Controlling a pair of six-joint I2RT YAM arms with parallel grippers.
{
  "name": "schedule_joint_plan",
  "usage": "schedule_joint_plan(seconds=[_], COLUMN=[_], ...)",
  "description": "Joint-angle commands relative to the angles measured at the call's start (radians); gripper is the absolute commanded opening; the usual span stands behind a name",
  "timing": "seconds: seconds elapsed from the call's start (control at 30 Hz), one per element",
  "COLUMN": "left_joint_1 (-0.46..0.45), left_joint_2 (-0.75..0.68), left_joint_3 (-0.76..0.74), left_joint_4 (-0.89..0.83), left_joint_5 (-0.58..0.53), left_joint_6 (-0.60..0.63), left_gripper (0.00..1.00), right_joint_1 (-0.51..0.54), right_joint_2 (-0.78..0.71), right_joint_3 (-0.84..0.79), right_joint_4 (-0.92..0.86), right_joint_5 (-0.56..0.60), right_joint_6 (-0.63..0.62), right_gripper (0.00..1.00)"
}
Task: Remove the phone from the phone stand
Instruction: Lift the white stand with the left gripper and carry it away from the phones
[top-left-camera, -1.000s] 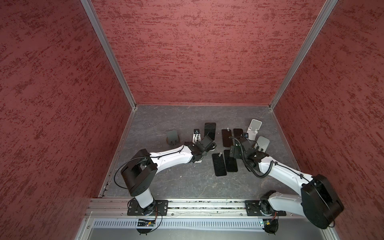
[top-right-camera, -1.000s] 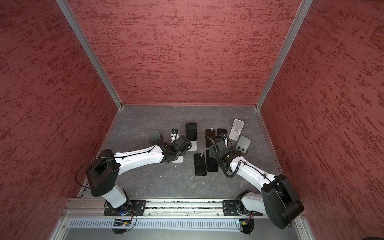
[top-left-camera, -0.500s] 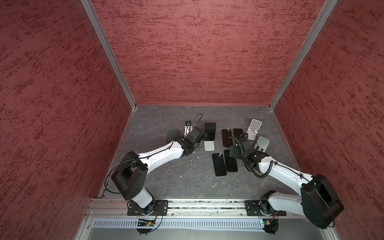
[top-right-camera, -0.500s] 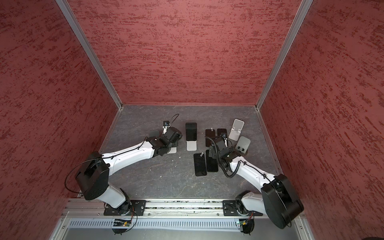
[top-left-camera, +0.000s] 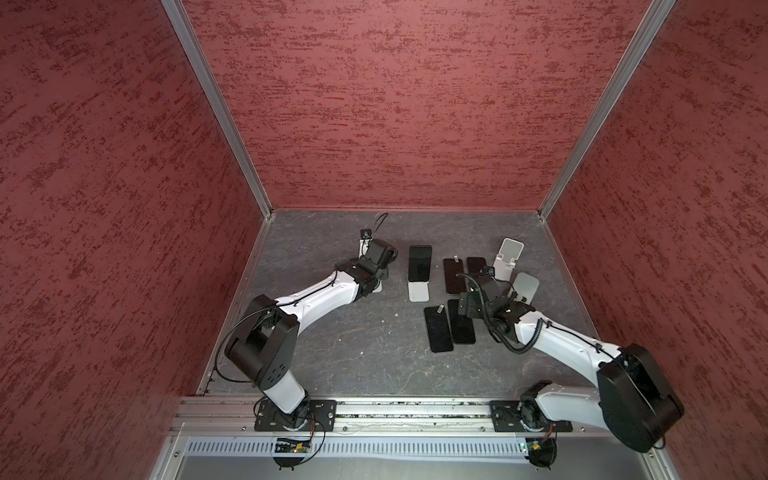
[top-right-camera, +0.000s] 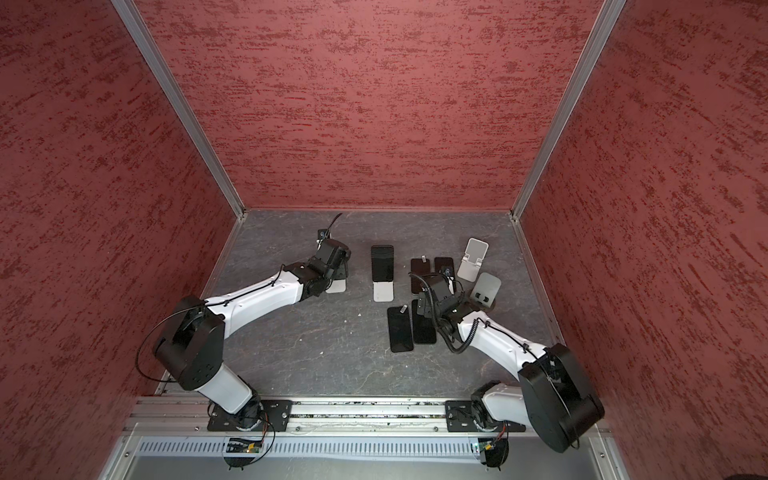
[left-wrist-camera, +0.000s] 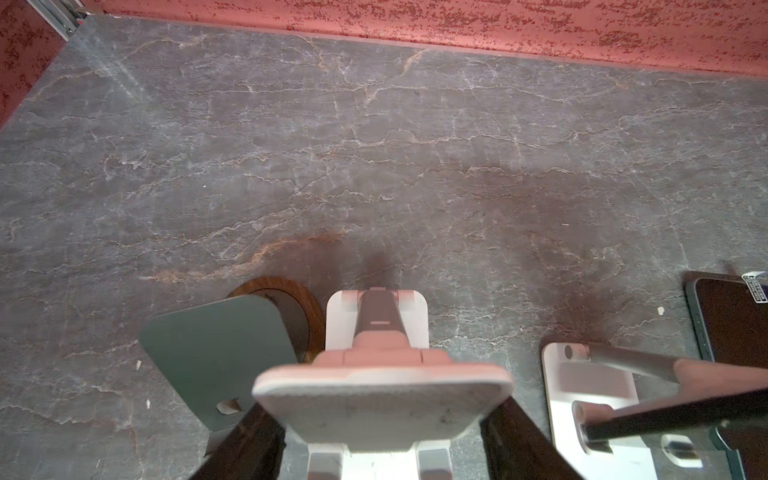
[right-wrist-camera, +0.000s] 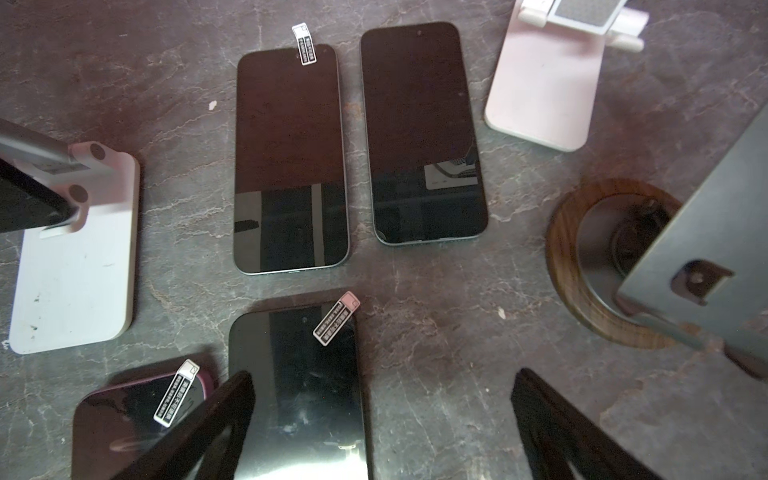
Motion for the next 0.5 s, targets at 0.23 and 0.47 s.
schedule_joint_plan(seconds=[0.23, 0.47], left_joint_1=[0.024, 0.025], left_joint_2=[0.117, 0.135], left_joint_3=[0.062, 0.055], left_joint_4=[0.084, 0.094], left_joint_5=[0.021, 0.037], left_joint_6=[0.006, 0.002], left_gripper=[0.53, 0.55], right_joint_1=[-0.013, -0.012], right_joint_2=[0.038, 0.038], right_joint_3=[0.049, 0.056], right_joint_4=[0.008, 0.002], right_joint_5=[-0.017, -0.015], right_joint_6=[0.005, 0.003], right_gripper=[0.99, 0.99])
